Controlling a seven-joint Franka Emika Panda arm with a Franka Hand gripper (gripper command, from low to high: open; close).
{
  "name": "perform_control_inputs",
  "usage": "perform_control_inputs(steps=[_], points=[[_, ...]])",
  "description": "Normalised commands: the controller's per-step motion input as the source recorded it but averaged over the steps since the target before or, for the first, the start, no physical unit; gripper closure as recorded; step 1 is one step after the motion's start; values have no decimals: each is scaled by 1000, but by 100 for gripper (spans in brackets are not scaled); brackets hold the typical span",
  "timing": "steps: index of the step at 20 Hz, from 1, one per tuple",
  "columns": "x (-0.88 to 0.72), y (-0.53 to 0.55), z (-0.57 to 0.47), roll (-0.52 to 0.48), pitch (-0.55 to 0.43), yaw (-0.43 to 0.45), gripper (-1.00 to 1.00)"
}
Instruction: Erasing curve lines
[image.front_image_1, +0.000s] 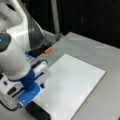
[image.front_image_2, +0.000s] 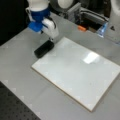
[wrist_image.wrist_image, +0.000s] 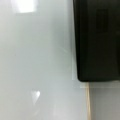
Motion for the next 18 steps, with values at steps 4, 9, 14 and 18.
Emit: perform_control_inputs(steps=[4,9,14,18], points=[[-110,490,-101,-207,26,1,-100],[-121,613,-45,-205,-25,39,-100],[-251,642,24,-203,-53,90,-100],[-292,363,-2,-105,-92,60,-100]])
